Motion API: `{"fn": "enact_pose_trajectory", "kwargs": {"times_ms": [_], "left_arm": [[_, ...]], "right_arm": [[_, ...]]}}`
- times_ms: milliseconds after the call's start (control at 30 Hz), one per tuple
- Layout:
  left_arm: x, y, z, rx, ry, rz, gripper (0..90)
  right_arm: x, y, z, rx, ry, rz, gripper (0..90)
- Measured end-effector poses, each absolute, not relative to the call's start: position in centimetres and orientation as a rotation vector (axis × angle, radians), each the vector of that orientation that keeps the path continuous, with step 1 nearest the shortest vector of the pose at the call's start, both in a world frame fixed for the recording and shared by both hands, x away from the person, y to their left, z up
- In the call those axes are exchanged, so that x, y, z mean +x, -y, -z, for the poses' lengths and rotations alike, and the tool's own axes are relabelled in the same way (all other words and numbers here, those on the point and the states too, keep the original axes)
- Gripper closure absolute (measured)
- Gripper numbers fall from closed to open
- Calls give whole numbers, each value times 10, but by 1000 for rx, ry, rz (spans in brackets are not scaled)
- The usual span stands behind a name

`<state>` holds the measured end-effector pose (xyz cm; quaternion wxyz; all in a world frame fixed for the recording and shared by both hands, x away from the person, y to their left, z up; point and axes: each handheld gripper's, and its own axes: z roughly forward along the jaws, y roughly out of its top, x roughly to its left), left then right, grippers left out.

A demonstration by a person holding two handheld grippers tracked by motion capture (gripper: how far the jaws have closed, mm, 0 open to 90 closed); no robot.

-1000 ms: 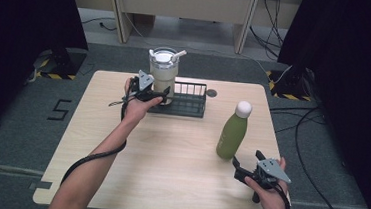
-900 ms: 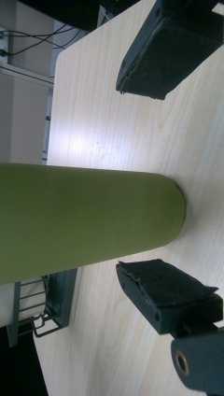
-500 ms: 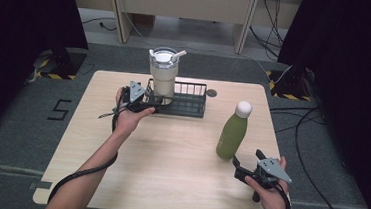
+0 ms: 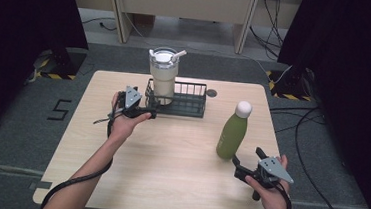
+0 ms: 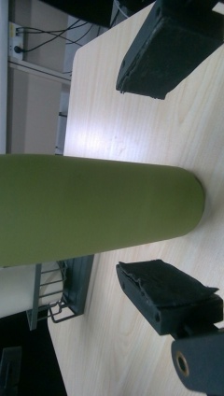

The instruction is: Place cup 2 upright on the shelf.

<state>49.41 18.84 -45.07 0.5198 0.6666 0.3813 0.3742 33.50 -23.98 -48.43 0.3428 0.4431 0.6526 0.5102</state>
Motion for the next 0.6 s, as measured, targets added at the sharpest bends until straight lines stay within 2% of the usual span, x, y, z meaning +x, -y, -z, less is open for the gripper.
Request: {"fn": "enact_pose_trajectory", "kwargs": {"times_ms": [600], "left_arm": [[471,-209,454,1592,-921,-915,0]], "right_arm": [[341,233,465,1097,-1650,-1351,46]]}}
